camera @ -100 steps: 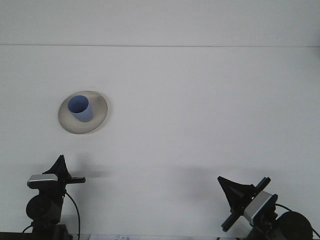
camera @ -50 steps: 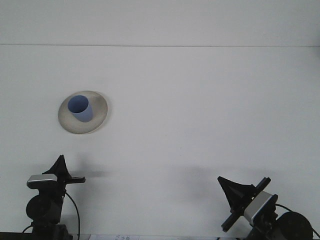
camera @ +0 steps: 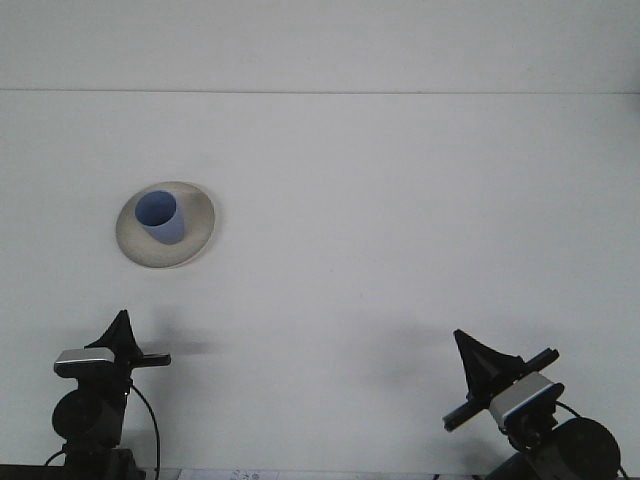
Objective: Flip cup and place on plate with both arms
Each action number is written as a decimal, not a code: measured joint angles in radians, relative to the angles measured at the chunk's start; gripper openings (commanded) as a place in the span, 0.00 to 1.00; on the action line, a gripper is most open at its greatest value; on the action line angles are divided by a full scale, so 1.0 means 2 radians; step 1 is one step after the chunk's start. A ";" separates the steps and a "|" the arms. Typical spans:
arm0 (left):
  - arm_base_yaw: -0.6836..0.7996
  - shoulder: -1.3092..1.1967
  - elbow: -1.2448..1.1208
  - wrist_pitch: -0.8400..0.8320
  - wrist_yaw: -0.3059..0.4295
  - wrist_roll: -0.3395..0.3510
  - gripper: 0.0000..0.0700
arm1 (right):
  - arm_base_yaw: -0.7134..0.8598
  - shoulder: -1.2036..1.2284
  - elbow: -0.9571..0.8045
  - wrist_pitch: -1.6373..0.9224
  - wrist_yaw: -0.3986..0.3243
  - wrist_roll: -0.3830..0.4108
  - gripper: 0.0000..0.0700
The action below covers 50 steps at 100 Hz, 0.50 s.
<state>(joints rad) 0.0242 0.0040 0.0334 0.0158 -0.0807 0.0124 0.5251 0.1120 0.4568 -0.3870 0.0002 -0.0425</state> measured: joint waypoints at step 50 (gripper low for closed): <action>0.000 0.000 0.000 0.000 0.000 0.000 0.02 | -0.269 -0.053 -0.192 0.102 -0.078 0.012 0.01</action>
<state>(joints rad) 0.0242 0.0040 0.0334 0.0158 -0.0807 0.0124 -0.0135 0.0059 0.0727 -0.1825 -0.1555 -0.0177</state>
